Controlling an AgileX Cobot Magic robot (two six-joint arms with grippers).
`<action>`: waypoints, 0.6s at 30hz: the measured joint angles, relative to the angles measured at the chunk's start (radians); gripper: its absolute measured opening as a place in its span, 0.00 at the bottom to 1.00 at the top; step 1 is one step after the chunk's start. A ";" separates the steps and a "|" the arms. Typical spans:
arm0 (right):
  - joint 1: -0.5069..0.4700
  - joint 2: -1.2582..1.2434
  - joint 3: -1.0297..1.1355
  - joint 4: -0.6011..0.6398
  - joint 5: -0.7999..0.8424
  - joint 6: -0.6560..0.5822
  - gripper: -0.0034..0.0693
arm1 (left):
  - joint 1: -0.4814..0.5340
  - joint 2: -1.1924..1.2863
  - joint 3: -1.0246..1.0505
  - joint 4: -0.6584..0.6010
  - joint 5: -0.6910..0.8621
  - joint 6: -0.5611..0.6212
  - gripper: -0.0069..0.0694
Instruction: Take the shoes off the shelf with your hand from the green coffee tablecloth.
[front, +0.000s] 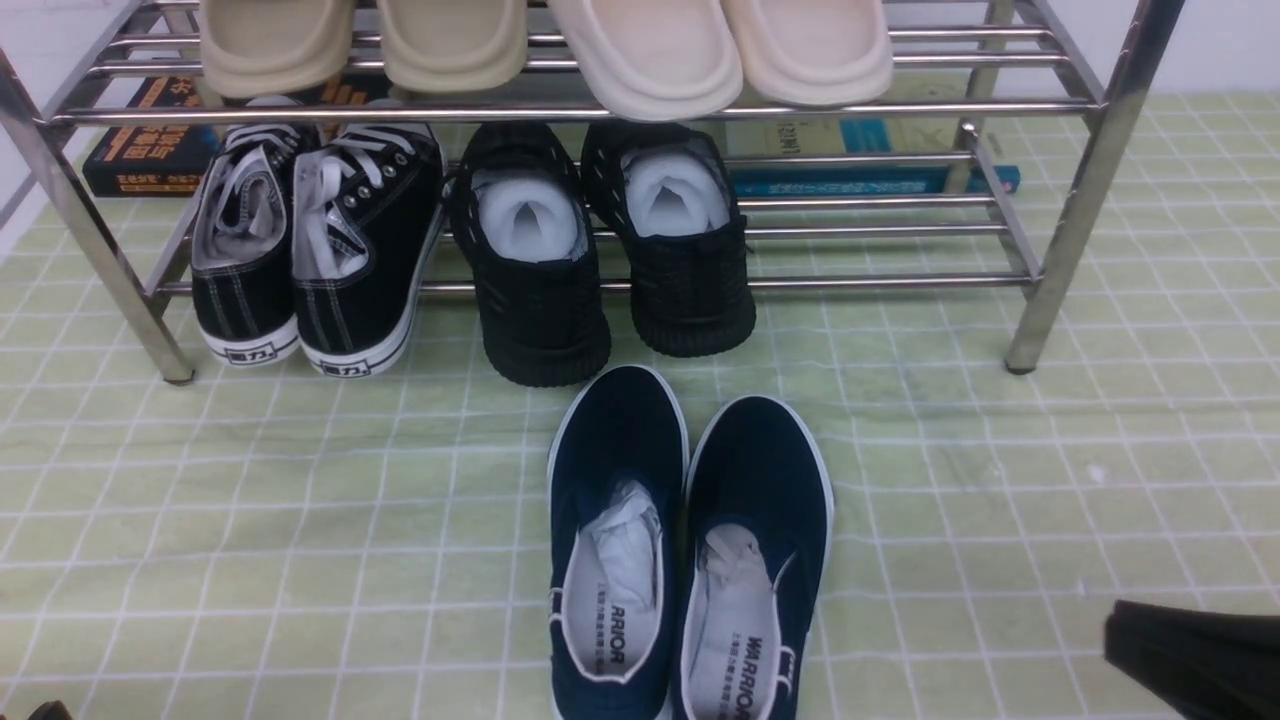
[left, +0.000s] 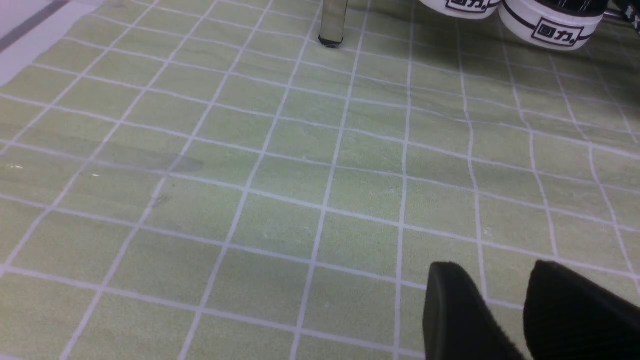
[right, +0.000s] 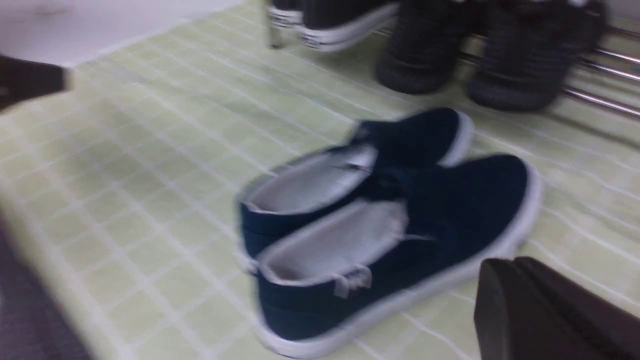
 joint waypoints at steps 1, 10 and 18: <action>-0.042 -0.027 0.023 0.007 0.005 -0.022 0.06 | 0.000 0.000 0.000 0.000 0.000 0.000 0.41; -0.464 -0.295 0.240 0.026 0.095 -0.061 0.07 | 0.000 0.000 0.000 0.000 0.000 0.000 0.41; -0.736 -0.440 0.294 0.027 0.180 -0.062 0.08 | 0.000 0.000 0.000 0.000 0.000 0.000 0.41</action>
